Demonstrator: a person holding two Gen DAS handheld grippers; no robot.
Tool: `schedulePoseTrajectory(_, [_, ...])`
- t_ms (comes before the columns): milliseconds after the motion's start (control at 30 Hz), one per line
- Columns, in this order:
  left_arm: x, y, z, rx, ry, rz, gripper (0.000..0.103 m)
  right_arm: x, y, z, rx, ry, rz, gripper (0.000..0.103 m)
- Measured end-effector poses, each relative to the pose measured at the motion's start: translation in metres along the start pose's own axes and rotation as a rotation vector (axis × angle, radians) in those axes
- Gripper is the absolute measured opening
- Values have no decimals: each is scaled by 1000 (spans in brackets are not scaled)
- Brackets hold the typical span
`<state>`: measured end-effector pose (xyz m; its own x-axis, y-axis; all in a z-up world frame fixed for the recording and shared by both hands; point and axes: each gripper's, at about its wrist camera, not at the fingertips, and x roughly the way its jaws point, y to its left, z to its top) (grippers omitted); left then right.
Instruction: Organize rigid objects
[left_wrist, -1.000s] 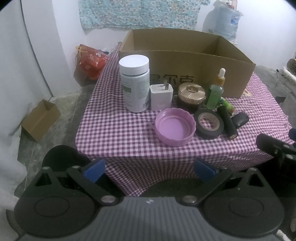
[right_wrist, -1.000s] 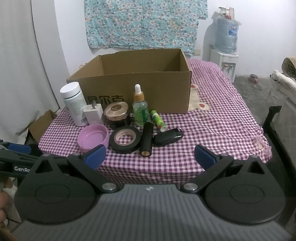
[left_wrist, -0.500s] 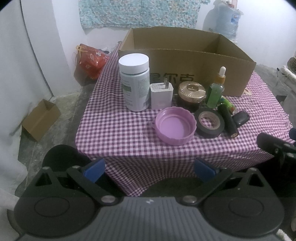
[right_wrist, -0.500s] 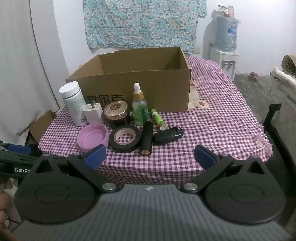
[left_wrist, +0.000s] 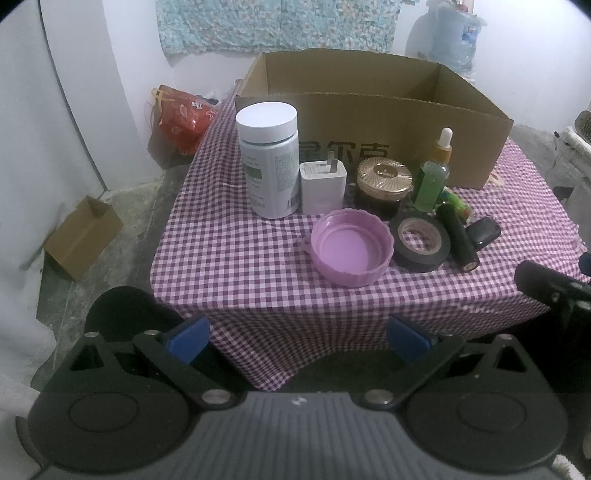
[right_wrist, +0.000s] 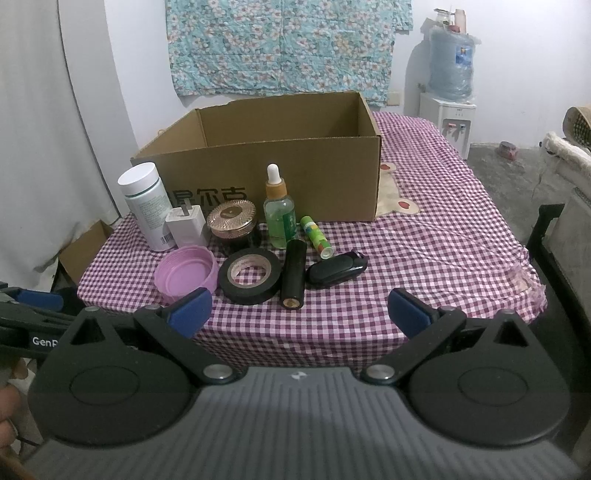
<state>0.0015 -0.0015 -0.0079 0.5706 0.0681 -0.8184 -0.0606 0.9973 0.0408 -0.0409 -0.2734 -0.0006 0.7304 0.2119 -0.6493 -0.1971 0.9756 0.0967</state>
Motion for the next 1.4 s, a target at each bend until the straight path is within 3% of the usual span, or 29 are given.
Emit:
schedulePoseTrajectory(400, [7, -7, 3, 17, 13, -16, 102, 4, -2, 0, 11, 5, 0, 102])
schedulePoseTrajectory(567, [6, -11, 2, 34, -20, -105, 102, 7, -9, 0, 35, 4, -7, 102])
schedulePoseTrajectory(900, [10, -30, 9, 97, -121, -386, 102, 15, -48, -1, 152, -34, -25, 102])
schedulePoseTrajectory(1000, [11, -40, 11, 121, -165, -425, 100, 16, -64, 1, 202, -60, -6, 101])
schedulePoseTrajectory(1100, [13, -53, 16, 179, -185, -416, 93, 22, -74, 6, 232, -66, 27, 100])
schedulePoseTrajectory(1267, [18, -73, 23, 262, -193, -415, 92, 41, -73, 18, 194, -61, 61, 90])
schedulePoseTrajectory(1333, [22, -80, 26, 279, -185, -404, 91, 52, -70, 21, 153, -54, 46, 80])
schedulePoseTrajectory(1400, [28, -86, 30, 290, -166, -410, 81, 68, -69, 23, 115, -17, 22, 67])
